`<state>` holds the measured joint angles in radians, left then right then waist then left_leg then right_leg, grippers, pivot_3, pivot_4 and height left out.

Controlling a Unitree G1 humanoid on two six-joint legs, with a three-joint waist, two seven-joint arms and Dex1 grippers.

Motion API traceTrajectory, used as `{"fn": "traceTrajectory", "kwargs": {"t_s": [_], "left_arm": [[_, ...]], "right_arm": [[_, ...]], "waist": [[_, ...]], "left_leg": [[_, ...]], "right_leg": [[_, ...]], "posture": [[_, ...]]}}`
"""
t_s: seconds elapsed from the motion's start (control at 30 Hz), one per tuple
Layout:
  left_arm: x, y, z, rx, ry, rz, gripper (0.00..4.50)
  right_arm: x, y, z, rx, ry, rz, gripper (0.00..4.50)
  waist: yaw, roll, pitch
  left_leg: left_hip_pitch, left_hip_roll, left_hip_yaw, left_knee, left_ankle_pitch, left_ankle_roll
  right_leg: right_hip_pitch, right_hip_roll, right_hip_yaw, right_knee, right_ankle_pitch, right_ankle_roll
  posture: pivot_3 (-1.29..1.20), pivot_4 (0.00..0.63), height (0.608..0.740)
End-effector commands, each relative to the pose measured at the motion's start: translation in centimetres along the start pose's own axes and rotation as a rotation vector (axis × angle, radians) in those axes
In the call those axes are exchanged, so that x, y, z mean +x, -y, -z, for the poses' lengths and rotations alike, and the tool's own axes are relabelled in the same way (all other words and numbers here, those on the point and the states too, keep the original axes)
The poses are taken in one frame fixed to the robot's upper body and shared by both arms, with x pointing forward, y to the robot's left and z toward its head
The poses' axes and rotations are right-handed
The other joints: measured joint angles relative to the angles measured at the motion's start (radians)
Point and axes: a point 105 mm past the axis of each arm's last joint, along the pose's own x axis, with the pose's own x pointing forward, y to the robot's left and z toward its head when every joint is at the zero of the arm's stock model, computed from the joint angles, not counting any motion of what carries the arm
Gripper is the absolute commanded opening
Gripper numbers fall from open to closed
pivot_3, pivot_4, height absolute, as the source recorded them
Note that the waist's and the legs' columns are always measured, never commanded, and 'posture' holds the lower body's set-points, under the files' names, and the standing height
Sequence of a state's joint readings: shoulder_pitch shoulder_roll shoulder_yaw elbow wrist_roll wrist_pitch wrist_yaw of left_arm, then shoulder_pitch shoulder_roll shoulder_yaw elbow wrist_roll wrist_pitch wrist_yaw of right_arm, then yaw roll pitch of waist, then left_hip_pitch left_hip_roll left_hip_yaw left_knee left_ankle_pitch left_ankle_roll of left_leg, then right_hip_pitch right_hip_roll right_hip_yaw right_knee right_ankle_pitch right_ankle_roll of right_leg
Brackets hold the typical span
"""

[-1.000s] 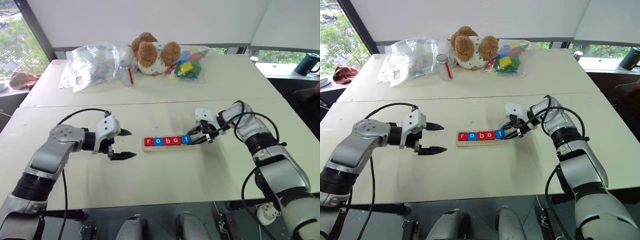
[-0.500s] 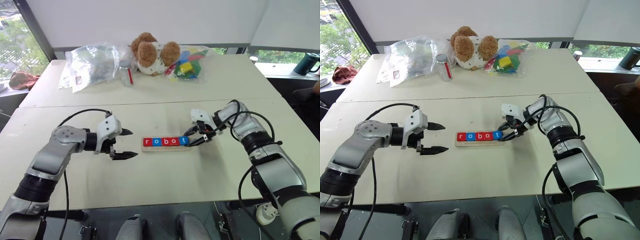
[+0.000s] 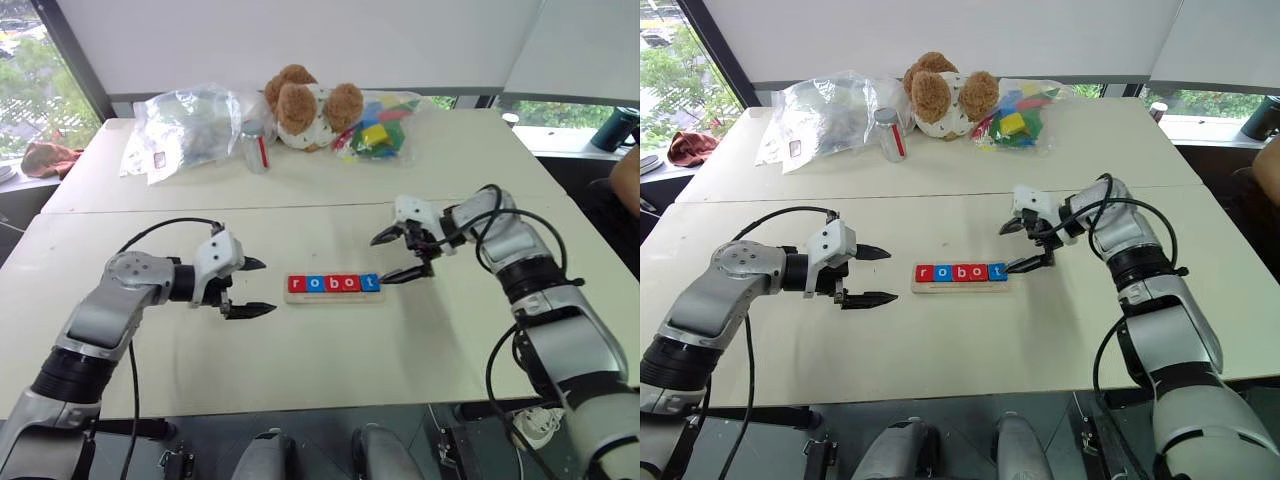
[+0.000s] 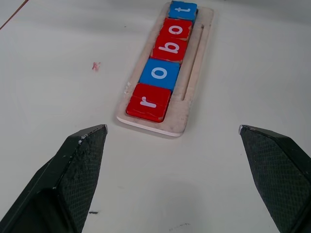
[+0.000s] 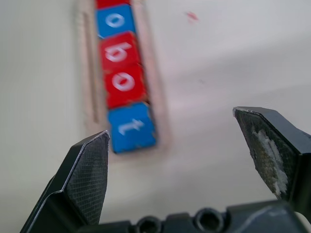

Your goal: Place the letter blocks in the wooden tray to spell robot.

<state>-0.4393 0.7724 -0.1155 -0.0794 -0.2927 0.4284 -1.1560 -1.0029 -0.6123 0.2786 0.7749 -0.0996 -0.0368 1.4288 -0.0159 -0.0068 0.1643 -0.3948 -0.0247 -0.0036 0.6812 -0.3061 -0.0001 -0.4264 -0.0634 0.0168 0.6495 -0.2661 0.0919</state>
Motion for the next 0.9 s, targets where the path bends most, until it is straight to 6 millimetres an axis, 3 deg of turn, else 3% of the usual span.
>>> {"fn": "traceTrajectory", "kwargs": {"t_s": [0.03, 0.4, 0.63, 0.77, 0.9], "left_arm": [[0.0, -0.3, -1.0, 0.039, 0.023, -0.002, 4.5], [-0.2, -0.4, -1.1, 0.037, 0.023, -0.009, 4.5], [-0.4, -0.3, -1.0, 0.03, 0.018, -0.017, 4.5], [-0.7, -0.3, -0.8, 0.018, 0.016, -0.027, 4.5], [-2.1, 0.3, 0.3, -0.039, -0.006, -0.035, 4.5]], "right_arm": [[-0.3, 0.7, 0.2, -0.025, -0.004, 0.057, 4.45], [1.9, 0.3, 0.8, -0.014, -0.001, 0.051, 4.45], [2.6, 0.3, 0.1, -0.008, 0.029, 0.043, 4.45], [1.4, 0.8, 0.7, -0.037, -0.013, 0.084, 4.45], [-2.3, 1.3, 0.8, -0.02, -0.034, 0.137, 4.45]], "waist": [[-0.001, 0.0, 0.0], [-0.003, 0.0, 0.0], [-0.005, 0.0, 0.0], [-0.005, 0.0, 0.0], [0.0, 0.0, 0.0]], "left_leg": [[0.0, 0.0, 0.0, 0.0, 0.0, 0.0], [0.0, 0.0, 0.0, 0.0, 0.0, 0.0], [0.0, 0.0, 0.0, 0.0, 0.0, 0.0], [0.0, 0.0, 0.0, 0.0, 0.0, 0.0], [0.0, 0.0, 0.0, 0.0, 0.0, 0.0]], "right_leg": [[0.0, 0.0, 0.0, 0.0, 0.0, 0.0], [0.0, 0.0, 0.0, 0.0, 0.0, 0.0], [0.0, 0.001, 0.0, 0.0, 0.0, 0.0], [0.0, 0.001, 0.0, 0.0, 0.0, 0.0], [0.0, 0.0, 0.0, 0.0, 0.0, 0.0]], "posture": [[0.0, 0.15, 0.74], [0.0, 0.15, 0.74], [0.0, 0.15, 0.74], [0.0, 0.15, 0.74], [0.0, 0.15, 0.74]]}}
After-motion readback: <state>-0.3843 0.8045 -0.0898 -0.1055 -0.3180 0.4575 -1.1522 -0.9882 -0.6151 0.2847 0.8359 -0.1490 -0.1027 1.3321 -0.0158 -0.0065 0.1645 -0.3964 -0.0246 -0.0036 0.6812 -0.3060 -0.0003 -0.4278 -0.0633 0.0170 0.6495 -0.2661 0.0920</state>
